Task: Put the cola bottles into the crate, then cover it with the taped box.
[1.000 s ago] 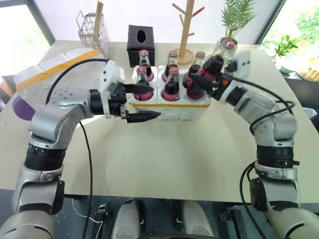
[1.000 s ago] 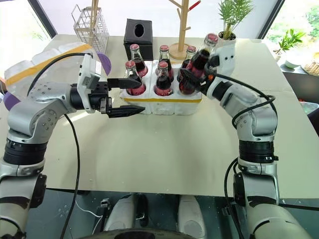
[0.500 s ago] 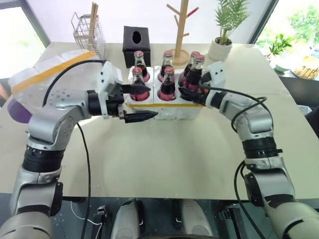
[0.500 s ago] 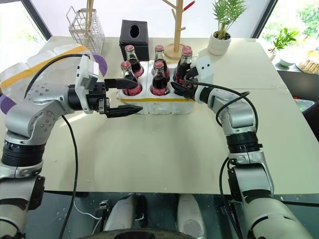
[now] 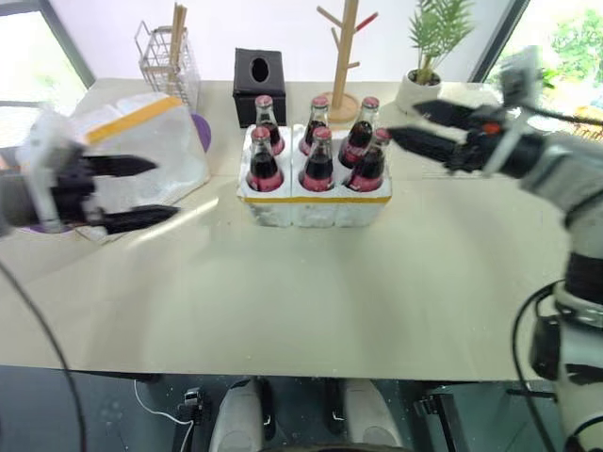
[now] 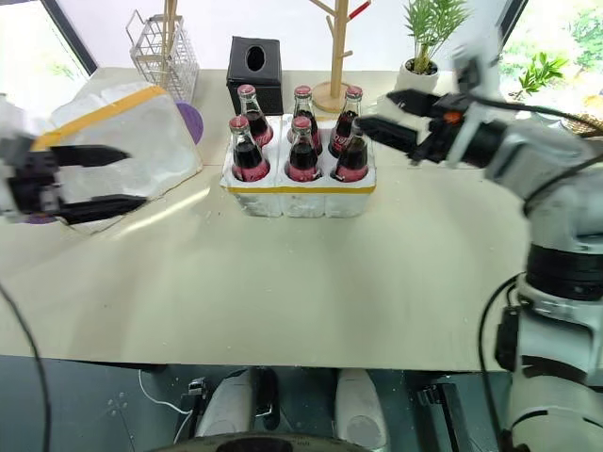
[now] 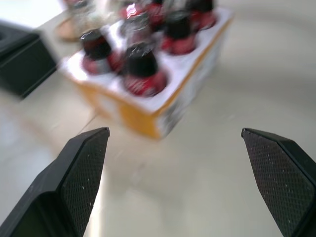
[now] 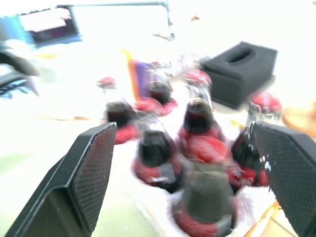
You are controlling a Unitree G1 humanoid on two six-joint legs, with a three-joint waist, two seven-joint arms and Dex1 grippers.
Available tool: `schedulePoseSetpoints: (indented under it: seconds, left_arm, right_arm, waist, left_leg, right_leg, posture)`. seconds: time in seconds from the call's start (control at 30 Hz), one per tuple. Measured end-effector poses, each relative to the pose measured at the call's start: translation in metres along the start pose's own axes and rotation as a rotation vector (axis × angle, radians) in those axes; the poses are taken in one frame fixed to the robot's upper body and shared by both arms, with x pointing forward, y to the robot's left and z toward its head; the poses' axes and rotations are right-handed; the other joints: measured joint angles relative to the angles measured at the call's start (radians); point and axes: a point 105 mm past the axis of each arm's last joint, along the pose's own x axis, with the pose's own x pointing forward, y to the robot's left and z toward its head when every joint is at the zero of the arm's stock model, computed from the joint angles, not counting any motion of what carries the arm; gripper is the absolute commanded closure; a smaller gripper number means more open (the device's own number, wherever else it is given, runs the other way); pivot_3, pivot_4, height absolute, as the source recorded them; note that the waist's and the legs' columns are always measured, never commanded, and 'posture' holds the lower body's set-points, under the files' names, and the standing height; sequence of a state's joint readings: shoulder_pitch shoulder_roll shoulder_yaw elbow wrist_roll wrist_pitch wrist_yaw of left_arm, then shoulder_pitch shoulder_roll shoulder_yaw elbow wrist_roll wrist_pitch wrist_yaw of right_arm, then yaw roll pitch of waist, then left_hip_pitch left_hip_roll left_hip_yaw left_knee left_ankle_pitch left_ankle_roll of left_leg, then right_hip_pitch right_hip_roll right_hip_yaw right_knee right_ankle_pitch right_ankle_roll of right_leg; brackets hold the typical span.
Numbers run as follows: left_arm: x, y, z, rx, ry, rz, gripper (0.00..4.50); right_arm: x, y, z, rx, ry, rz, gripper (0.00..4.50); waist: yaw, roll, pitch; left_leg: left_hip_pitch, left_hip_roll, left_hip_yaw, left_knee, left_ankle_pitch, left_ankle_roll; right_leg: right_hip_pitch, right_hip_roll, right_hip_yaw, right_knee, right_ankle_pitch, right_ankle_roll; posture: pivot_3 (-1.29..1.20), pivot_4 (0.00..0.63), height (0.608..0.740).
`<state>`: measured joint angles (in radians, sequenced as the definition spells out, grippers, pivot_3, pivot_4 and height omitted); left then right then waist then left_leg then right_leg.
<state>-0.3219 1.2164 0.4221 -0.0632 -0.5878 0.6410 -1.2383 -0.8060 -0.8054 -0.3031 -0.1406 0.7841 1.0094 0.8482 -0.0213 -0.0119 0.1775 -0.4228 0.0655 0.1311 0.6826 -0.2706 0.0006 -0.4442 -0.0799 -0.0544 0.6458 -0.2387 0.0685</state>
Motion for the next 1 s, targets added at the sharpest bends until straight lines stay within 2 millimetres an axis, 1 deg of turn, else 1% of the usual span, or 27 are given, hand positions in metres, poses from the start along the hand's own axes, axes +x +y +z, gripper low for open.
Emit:
schedulePoseSetpoints:
  seconds: [0.07,0.17,0.23,0.3,0.37,0.43,0.53,0.57,0.63,0.73,0.87,1.0]
  left_arm:
    - [-0.024,0.019,-0.017,-0.002,0.083,0.078,0.0]
    - [-0.059,0.051,-0.038,0.033,0.212,0.21,0.0]
    - [-0.076,0.07,-0.046,0.067,0.269,0.297,0.0]
    - [-0.086,0.082,-0.055,0.097,0.331,0.34,0.0]
    - [-0.09,0.089,-0.066,0.108,0.404,0.349,0.0]
    - [-0.09,0.096,-0.069,0.106,0.435,0.358,0.0]
    - [-0.086,0.104,-0.066,0.116,0.458,0.356,0.0]
    - [-0.084,0.106,-0.068,0.115,0.485,0.347,0.0]
    - [-0.079,0.107,-0.075,0.103,0.53,0.326,0.0]
    - [-0.066,0.106,-0.089,0.066,0.595,0.281,0.0]
    - [-0.059,0.104,-0.104,0.043,0.682,0.251,0.0]
    - [-0.051,0.108,-0.105,0.055,0.712,0.265,0.0]
  right_arm:
    - [-0.009,0.01,0.01,-0.015,0.004,0.053,0.07]
    - [-0.009,0.022,0.02,-0.038,-0.015,0.124,0.07]
    - [-0.006,0.027,0.026,-0.038,-0.036,0.15,0.07]
    - [-0.004,0.029,0.025,-0.036,-0.036,0.159,0.07]
    - [0.0,0.029,0.019,-0.029,-0.022,0.162,0.07]
    - [0.002,0.029,0.014,-0.019,-0.009,0.163,0.07]
    - [0.002,0.029,0.013,-0.021,-0.005,0.164,0.07]
    - [0.002,0.029,0.013,-0.024,-0.005,0.163,0.07]
    - [0.0,0.029,0.013,-0.028,-0.001,0.161,0.07]
    - [-0.003,0.033,0.017,-0.052,0.01,0.174,0.07]
    - [-0.008,0.039,0.023,-0.083,0.013,0.186,0.07]
    - [-0.013,0.045,0.029,-0.106,0.001,0.193,0.07]
  waist:
    - [0.002,0.0,0.0]
    - [0.002,0.0,0.0]
    - [0.003,0.0,0.0]
    - [0.009,-0.001,-0.001]
    - [0.012,-0.001,-0.001]
    - [0.015,-0.003,-0.001]
    - [0.014,-0.004,-0.002]
    - [0.012,-0.004,-0.002]
    - [0.01,-0.004,-0.002]
    - [0.007,-0.004,-0.002]
    - [0.003,-0.005,-0.001]
    - [0.008,-0.006,-0.001]
  left_leg:
    - [0.001,0.001,0.0,0.0,0.0,-0.001]
    - [0.001,0.001,0.001,-0.001,0.0,-0.001]
    - [0.0,0.001,0.001,-0.001,0.0,-0.001]
    - [-0.003,0.001,0.003,-0.001,0.0,0.0]
    - [-0.006,0.0,0.005,-0.001,0.0,0.0]
    - [-0.009,0.0,0.005,0.001,-0.001,0.001]
    - [-0.009,-0.001,0.005,0.001,-0.001,0.001]
    - [-0.009,-0.001,0.005,0.001,-0.001,0.001]
    - [-0.009,0.0,0.005,0.001,-0.001,0.001]
    - [-0.009,0.0,0.005,0.001,0.0,0.001]
    - [-0.011,0.001,0.005,0.001,0.0,0.001]
    - [-0.012,0.001,0.005,0.002,0.0,0.001]
  right_leg:
    - [0.0,0.0,0.0,0.0,-0.001,-0.002]
    - [-0.001,-0.001,0.0,0.0,-0.002,-0.003]
    - [-0.003,-0.002,0.0,0.0,-0.002,-0.003]
    - [-0.004,-0.002,0.0,0.0,-0.001,-0.003]
    - [-0.007,-0.002,0.0,0.0,-0.001,-0.003]
    - [-0.008,-0.002,0.0,0.001,0.001,0.0]
    - [-0.009,-0.002,0.0,0.002,0.001,0.001]
    - [-0.01,-0.002,0.0,0.002,0.001,0.001]
    - [-0.01,-0.002,0.0,0.003,0.001,0.001]
    - [-0.011,-0.001,0.0,0.004,0.001,0.001]
    - [-0.013,-0.001,0.0,0.004,0.001,0.001]
    - [-0.014,-0.001,0.0,0.004,0.001,0.001]
  posture:
    - [0.0,0.15,0.74]
    - [0.0,0.15,0.74]
    - [0.0,0.15,0.74]
    - [0.0,0.15,0.74]
    - [0.0,0.15,0.74]
    - [0.0,0.15,0.74]
    - [0.0,0.15,0.74]
    - [0.0,0.15,0.74]
    - [0.0,0.15,0.74]
    - [0.0,0.15,0.74]
    - [0.0,0.15,0.74]
    - [0.0,0.15,0.74]
